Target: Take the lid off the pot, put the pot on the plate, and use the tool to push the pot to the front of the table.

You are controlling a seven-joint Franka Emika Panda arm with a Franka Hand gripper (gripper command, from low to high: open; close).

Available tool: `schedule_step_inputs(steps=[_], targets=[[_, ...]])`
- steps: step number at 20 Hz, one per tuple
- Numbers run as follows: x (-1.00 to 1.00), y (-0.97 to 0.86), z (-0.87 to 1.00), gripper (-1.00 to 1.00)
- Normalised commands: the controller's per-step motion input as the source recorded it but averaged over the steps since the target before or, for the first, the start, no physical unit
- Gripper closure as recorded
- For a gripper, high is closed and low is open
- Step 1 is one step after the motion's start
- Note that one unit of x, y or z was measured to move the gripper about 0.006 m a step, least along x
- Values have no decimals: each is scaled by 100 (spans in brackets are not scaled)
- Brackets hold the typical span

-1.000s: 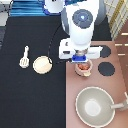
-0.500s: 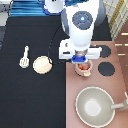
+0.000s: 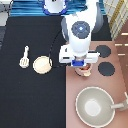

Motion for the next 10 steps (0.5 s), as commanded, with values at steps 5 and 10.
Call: schedule_step_inputs(steps=[5, 10], targets=[[19, 0, -19, -100], [16, 0, -19, -100]])
